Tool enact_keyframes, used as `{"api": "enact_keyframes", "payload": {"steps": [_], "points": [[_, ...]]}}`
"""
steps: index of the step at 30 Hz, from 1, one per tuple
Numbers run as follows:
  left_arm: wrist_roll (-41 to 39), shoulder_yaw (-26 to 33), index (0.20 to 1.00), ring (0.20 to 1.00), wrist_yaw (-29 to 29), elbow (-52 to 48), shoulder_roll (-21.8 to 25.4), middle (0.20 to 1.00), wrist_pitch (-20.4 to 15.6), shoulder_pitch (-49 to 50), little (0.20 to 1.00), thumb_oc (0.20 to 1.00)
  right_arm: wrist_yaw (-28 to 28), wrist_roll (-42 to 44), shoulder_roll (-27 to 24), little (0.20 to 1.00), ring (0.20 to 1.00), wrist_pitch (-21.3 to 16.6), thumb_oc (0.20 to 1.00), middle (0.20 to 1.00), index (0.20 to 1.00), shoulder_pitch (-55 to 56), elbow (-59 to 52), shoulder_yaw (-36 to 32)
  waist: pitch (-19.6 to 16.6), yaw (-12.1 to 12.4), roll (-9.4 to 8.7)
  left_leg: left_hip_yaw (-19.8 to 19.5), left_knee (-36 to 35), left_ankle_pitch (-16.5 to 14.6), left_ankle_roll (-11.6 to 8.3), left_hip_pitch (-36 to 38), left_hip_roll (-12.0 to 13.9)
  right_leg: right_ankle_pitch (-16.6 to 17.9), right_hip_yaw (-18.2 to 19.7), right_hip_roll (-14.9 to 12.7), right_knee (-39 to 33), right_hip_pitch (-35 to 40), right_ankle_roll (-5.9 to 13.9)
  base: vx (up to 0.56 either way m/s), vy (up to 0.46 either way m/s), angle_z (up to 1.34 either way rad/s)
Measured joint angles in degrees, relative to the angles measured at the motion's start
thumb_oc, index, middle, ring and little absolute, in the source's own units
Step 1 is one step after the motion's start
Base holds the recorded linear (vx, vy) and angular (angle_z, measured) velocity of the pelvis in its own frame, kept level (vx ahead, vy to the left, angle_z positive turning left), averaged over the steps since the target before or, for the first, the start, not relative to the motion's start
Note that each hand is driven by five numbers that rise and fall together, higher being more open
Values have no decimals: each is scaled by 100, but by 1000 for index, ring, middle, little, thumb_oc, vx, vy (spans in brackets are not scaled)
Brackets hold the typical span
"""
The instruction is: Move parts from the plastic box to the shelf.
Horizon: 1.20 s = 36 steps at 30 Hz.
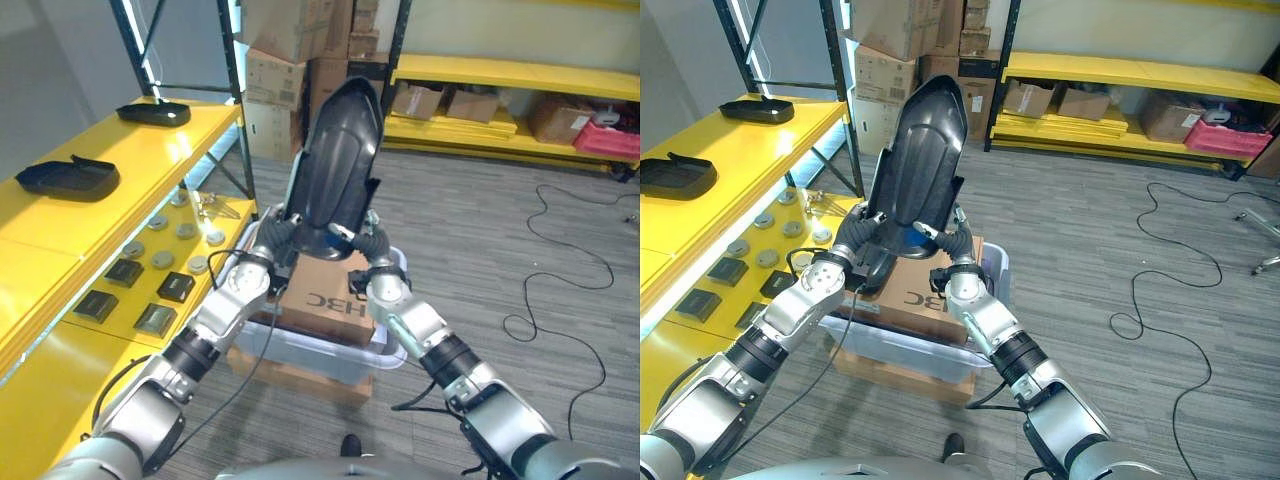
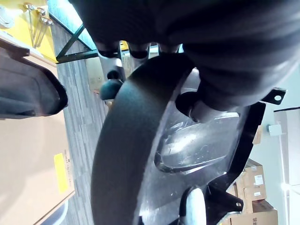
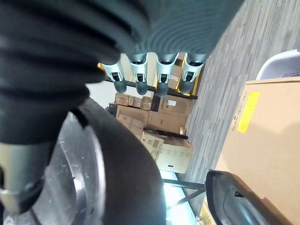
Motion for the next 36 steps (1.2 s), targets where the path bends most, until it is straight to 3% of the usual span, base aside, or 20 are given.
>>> {"api": "enact_keyframes", "payload": {"steps": [7, 16, 23, 27, 28, 29, 30, 32, 33, 36], "points": [[123, 327, 200, 200, 220, -195, 117, 200, -247, 3, 200, 200, 65, 36, -32, 1000, 1000, -445, 1000, 1000, 1000, 231, -194, -656, 2, -21, 1, -2, -99, 28, 1, 12, 9, -14, -1, 11, -1, -3, 5, 0, 0, 0], [357, 2348, 200, 200, 457, -628, 1064, 200, -814, 901, 200, 200, 225, -15, -1205, 1000, 1000, -1002, 1000, 1000, 1000, 1752, -614, -2700, 46, -2, 70, -14, -318, 89, -4, 97, 34, -39, -16, 51, -5, -15, 2, 0, 0, 0], [495, 3673, 200, 200, 189, -1155, 1236, 200, -836, 2570, 200, 200, 624, 34, -1259, 1000, 1000, -1163, 1000, 1000, 1000, 2455, -1164, -3694, 217, 227, 125, -111, -356, 65, 9, 83, 25, -83, -70, 28, -4, 6, 47, 2, 22, 5], [508, 3887, 200, 200, 69, -1504, 1235, 200, -840, 2885, 200, 200, 725, 99, -1210, 1000, 1000, -1147, 1000, 1000, 1000, 2476, -1168, -3722, 283, 378, 151, -491, -358, 78, 23, -46, -10, -135, -254, -25, 3, 52, 75, -31, 17, 46], [504, 3856, 200, 200, 21, -1532, 1221, 200, -927, 2879, 200, 200, 719, 102, -1215, 1000, 1000, -1149, 1000, 1000, 1000, 2510, -1190, -3743, 312, 388, 193, -777, -355, 176, 71, -122, -28, -159, -215, -26, 70, 87, 80, 0, 11, 176], [503, 3748, 200, 200, -82, -1532, 1114, 200, -1005, 2767, 200, 200, 706, 101, -1229, 1000, 1000, -1155, 1000, 1000, 1000, 2822, -1363, -3833, 332, 192, 242, -1360, -361, 263, 72, -234, -65, -420, 244, -76, 330, 177, 195, -9, 8, 213], [492, 3736, 200, 200, -150, -1535, 1130, 200, -1099, 2772, 200, 200, 723, 102, -1224, 1000, 1000, -1150, 1000, 1000, 1000, 2900, -1364, -3818, 341, 174, 255, -1679, -361, 350, 105, -315, -71, -552, 571, -98, 486, 182, 253, -19, -4, 229], [449, 3848, 200, 200, -196, -1557, 1156, 200, -1192, 2775, 200, 200, 749, 103, -1197, 1000, 1000, -1149, 1000, 1000, 1000, 2930, -1364, -3802, 361, 282, 152, -2001, -324, 481, -37, -393, -110, -762, 897, -148, 449, 199, 360, -36, -22, 112], [415, 3921, 200, 200, -178, -1549, 1182, 200, -1207, 2815, 200, 200, 758, 105, -1141, 1000, 1000, -1153, 1000, 1000, 1000, 2821, -1356, -3801, 386, 458, 128, -2044, -322, 525, -98, -477, -122, -795, 849, -146, 331, 299, 391, -63, -33, 53], [294, 3932, 200, 200, -178, -1547, 1115, 200, -1235, 2909, 200, 200, 752, 106, -1110, 1000, 1000, -1154, 1000, 1000, 1000, 2628, -1307, -3709, 417, 554, 171, -2308, -296, 652, -207, -654, -76, -759, 397, -63, 114, 477, 368, -38, -27, 69]]}}
